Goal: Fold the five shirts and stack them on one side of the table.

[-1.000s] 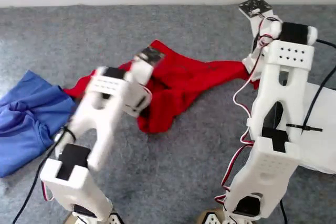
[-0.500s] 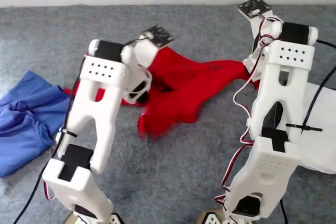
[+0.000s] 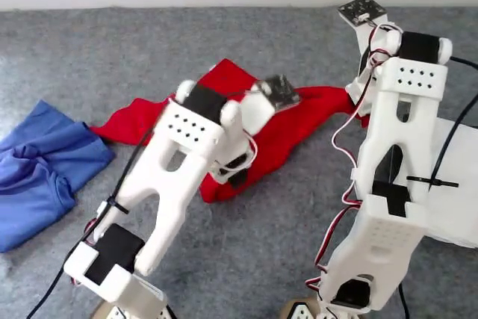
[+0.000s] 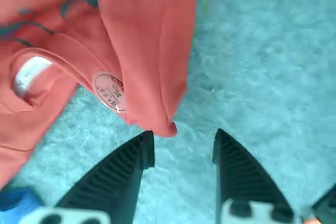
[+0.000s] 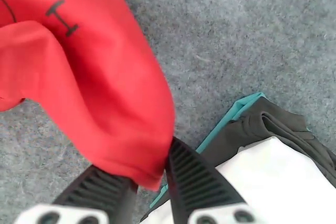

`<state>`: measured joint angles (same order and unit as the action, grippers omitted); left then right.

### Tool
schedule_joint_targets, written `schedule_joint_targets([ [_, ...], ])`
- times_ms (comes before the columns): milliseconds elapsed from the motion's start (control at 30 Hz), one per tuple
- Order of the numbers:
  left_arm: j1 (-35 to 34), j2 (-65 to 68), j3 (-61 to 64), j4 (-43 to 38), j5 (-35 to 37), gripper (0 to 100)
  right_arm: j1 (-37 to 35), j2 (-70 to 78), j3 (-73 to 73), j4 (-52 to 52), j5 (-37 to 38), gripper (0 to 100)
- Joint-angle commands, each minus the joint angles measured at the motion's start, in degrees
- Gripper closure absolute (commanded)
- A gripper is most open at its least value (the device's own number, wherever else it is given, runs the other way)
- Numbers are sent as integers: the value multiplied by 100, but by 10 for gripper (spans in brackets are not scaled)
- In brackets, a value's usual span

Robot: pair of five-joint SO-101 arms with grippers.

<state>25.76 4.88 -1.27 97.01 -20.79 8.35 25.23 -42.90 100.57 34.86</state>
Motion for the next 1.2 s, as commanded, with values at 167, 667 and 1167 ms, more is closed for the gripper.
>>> schedule_joint_targets([
  [167, -1292, 571, 743, -2180, 9, 815, -22, -189, -255, 101, 44, 990],
  [667, -2479, 1855, -2053, -1793, 53, 816, -101, -145, -255, 48, 18, 990],
  [1167, -1099, 1020, -2897, 360, 62, 922, -101, -145, -255, 101, 9, 990],
])
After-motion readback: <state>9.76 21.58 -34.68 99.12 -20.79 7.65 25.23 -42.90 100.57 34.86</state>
